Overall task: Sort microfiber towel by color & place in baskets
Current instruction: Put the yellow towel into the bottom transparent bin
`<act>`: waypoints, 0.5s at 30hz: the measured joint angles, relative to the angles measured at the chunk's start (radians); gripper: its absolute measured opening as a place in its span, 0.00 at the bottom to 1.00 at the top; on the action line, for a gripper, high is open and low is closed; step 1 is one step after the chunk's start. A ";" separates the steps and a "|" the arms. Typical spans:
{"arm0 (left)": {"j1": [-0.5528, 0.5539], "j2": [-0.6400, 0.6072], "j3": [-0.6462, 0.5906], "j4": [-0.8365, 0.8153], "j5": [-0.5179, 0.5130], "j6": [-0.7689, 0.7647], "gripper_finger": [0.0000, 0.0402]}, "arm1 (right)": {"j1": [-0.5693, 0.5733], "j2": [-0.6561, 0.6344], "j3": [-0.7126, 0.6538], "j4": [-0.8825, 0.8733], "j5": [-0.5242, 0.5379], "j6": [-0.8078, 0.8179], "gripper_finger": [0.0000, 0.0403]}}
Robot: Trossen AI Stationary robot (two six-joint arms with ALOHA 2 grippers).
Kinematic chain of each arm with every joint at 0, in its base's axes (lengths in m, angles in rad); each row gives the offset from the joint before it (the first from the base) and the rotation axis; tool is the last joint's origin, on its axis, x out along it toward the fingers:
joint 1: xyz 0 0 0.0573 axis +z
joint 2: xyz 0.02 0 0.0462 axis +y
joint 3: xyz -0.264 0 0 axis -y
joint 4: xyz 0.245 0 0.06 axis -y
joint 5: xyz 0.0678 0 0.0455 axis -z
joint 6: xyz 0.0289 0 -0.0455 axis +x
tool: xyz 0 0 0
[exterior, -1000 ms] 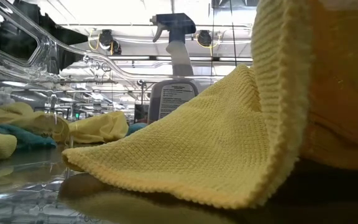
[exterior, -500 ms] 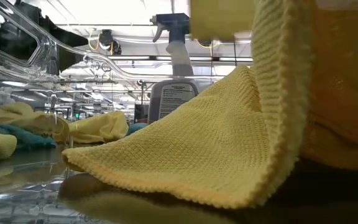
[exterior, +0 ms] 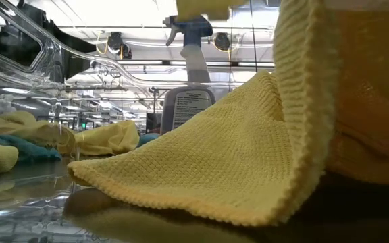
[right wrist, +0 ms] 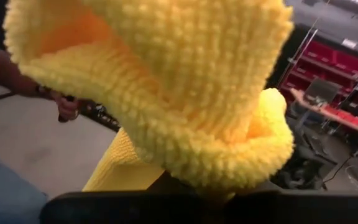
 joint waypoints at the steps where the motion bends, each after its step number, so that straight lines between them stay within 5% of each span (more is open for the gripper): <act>1: 0.000 0.000 0.000 0.000 0.000 0.000 0.84 | 0.000 0.017 0.000 0.000 0.000 0.007 0.00; 15: 0.000 0.000 0.000 -0.008 -0.001 -0.002 0.84 | -0.001 0.223 0.000 -0.032 -0.104 0.116 0.00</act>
